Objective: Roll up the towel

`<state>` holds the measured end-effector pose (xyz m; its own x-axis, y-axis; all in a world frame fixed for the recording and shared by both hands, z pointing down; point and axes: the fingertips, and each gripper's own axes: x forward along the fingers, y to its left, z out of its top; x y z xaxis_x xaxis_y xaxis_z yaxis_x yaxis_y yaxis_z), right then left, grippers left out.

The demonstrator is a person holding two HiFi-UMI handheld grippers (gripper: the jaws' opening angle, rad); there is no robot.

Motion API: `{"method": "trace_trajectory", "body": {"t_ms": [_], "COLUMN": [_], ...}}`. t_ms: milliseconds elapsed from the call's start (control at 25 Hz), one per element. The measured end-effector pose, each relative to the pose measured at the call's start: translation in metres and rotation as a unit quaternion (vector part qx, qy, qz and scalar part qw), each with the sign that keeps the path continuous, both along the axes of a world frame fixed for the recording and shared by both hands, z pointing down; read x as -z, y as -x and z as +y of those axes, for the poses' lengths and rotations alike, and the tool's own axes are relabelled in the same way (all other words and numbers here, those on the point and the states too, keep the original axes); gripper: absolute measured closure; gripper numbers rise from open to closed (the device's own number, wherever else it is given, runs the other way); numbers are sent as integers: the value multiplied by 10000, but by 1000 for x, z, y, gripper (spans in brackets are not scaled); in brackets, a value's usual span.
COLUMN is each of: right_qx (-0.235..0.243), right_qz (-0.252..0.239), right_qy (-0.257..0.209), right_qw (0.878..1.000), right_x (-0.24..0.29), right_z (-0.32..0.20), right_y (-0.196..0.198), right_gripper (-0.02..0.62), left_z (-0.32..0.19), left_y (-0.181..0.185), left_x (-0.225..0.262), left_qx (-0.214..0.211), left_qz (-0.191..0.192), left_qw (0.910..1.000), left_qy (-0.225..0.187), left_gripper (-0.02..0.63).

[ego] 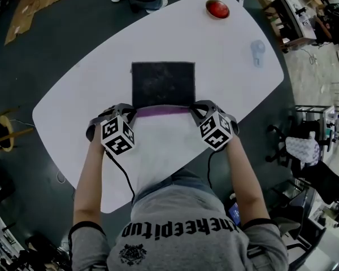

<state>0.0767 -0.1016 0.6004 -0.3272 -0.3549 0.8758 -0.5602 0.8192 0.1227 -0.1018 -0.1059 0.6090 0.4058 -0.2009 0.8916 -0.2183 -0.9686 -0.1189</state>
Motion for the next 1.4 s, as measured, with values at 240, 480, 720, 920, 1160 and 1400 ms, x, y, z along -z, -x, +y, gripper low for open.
{"method": "trace_trajectory", "body": {"t_ms": [240,480,720,920,1160,1400], "right_qx": [9,-124,823,1269,1260,1231], "right_qz": [308,106,-128,269,549,496], "right_qy": [-68,-315,-181,-186,-75,-30], "right_qw": [9995,9994,9964,9914,9905,9912], "right_x": [-11,6,15,-8,-21,-20], "right_z": [-6,-13,14,22,14,14], "right_y": [-5,-10,6,11,2,4], "right_gripper": [575,562,512,509,512,574], "left_z": [-20,-29,4,12,9,6], "left_y": [6,0,-12,-13,-14,-11], "left_x": [-6,20,24,-3,-12,-13], "left_qx": [-26,1,-812,-860,-880,-738], "left_qz": [-327,228,297,11,-135,-189], "left_qw": [9988,9977,9953,9959,9959,9968], "left_qy": [-367,-643,-428,-271,-140,-240], "left_gripper": [589,544,485,477,479,577]}}
